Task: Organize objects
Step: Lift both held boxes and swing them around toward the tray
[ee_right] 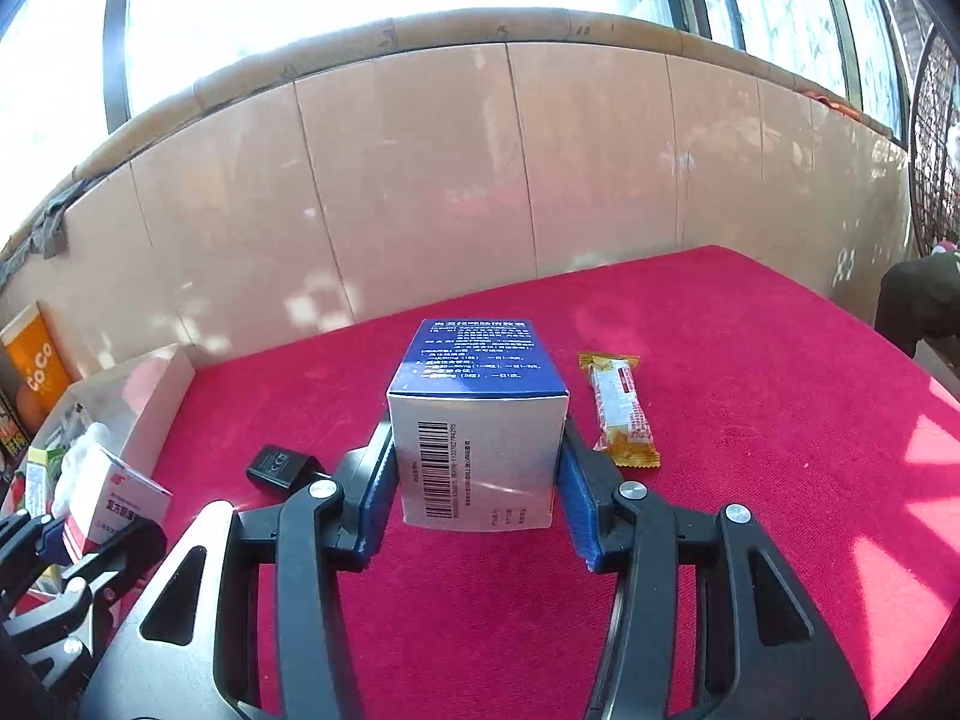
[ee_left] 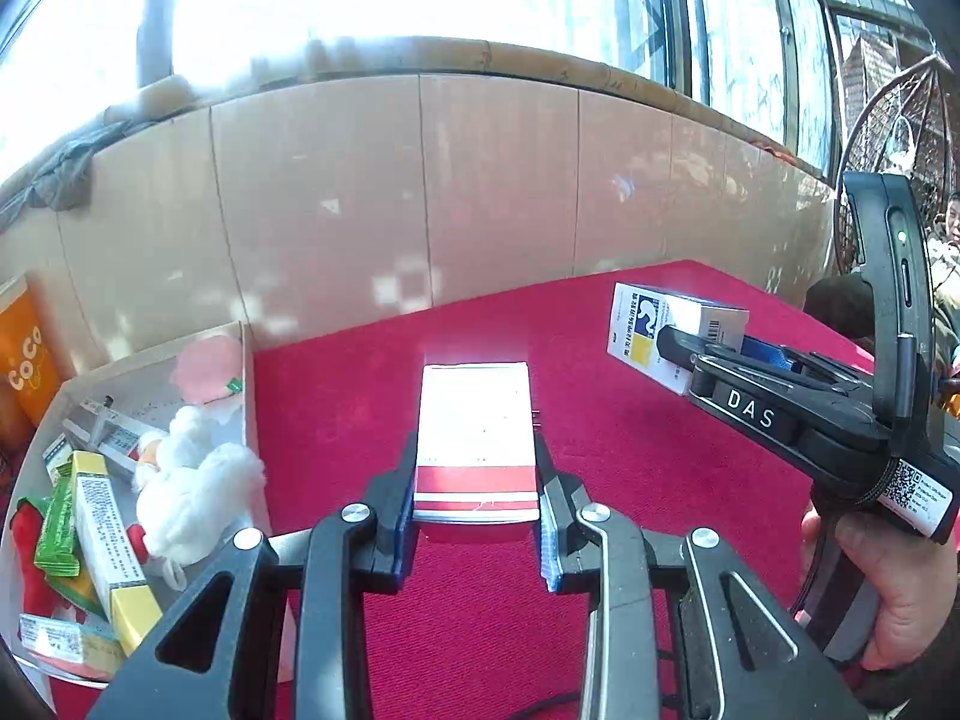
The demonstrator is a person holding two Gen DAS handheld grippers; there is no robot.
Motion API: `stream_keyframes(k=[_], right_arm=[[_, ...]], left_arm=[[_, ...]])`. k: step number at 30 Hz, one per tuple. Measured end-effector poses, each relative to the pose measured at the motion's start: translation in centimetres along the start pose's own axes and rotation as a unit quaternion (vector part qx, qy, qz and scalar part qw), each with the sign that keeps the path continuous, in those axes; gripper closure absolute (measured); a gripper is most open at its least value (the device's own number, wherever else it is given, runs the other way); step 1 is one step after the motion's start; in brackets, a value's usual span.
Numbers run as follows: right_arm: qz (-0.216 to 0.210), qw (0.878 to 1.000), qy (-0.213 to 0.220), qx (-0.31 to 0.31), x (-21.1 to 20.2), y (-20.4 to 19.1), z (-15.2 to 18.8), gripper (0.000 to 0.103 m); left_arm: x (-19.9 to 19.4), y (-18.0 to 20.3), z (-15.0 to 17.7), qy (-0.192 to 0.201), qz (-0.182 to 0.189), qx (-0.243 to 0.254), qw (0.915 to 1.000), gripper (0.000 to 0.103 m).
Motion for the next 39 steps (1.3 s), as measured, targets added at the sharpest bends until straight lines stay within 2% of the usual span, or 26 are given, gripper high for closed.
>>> stream_keyframes(k=[2,4,7,9,12,14,17,20,21,23,26,31,35,36,37,39], right_arm=[[0.004,1.000,0.021,-0.014,-1.8,-1.1,0.4,0.055],[0.014,0.998,0.052,-0.019,-3.9,-1.5,0.3,0.055],[0.042,0.992,0.117,-0.032,-7.6,-1.4,-0.5,0.055],[0.066,0.987,0.143,-0.043,-9.0,-0.8,-0.7,0.055],[0.106,0.981,0.148,-0.064,-8.6,0.2,-0.7,0.055],[0.110,0.983,0.134,-0.053,-7.6,1.4,-0.7,0.055],[0.122,0.982,0.141,-0.043,-7.9,3.2,-1.8,0.055],[0.144,0.975,0.160,-0.045,-9.1,5.2,-3.3,0.055],[0.149,0.975,0.162,-0.038,-9.8,6.3,-3.6,0.055],[0.152,0.975,0.163,-0.018,-12.0,8.9,-3.8,0.055],[0.159,0.970,0.184,-0.003,-17.6,12.6,-4.1,0.055],[0.234,0.943,0.236,0.007,-28.9,19.0,-4.9,0.055],[0.323,0.911,0.257,0.017,-36.7,24.7,-5.2,0.055],[0.338,0.904,0.260,0.025,-38.3,26.0,-4.8,0.055],[0.351,0.898,0.264,0.036,-39.8,27.0,-4.3,0.055],[0.353,0.894,0.269,0.058,-41.5,28.2,-3.1,0.055]], left_arm=[[-2.8,-2.7,0.3,0.030,-0.032,-0.007,0.9990,0.072],[-5.2,-6.2,0.5,0.051,-0.062,-0.036,0.9961,0.072],[-8.5,-11.3,0.8,0.085,-0.105,-0.088,0.9868,0.072],[-10.0,-14.4,1.0,0.106,-0.125,-0.118,0.9794,0.072],[-11.0,-18.0,1.0,0.119,-0.141,-0.158,0.9700,0.072],[-12.1,-19.7,0.3,0.137,-0.151,-0.172,0.9637,0.072],[-14.6,-21.5,-0.6,0.172,-0.169,-0.171,0.9553,0.072],[-16.8,-23.7,-1.1,0.195,-0.214,-0.155,0.9444,0.072],[-17.6,-24.5,-1.0,0.194,-0.229,-0.155,0.9410,0.072],[-20.0,-26.4,-0.6,0.187,-0.234,-0.178,0.9374,0.072],[-25.5,-27.9,-0.1,0.204,-0.242,-0.190,0.9295,0.072],[-36.2,-28.9,-0.3,0.275,-0.278,-0.184,0.9015,0.072],[-43.4,-30.4,0.3,0.324,-0.325,-0.190,0.8679,0.072],[-44.4,-30.8,0.8,0.329,-0.328,-0.198,0.8632,0.072],[-45.2,-31.2,1.4,0.332,-0.319,-0.212,0.8618,0.072],[-45.0,-31.1,2.6,0.330,-0.292,-0.226,0.8686,0.072]])
Point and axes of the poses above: each gripper's, at about its wrist camera, not at the fingertips, and x roughly the way its jaws point, y to its right, z to its underside, the point moved 6 cm from there along x, roughly the way its jaws point, and after that the axes turned 7 degrees about -x, right-handed, at the moved point
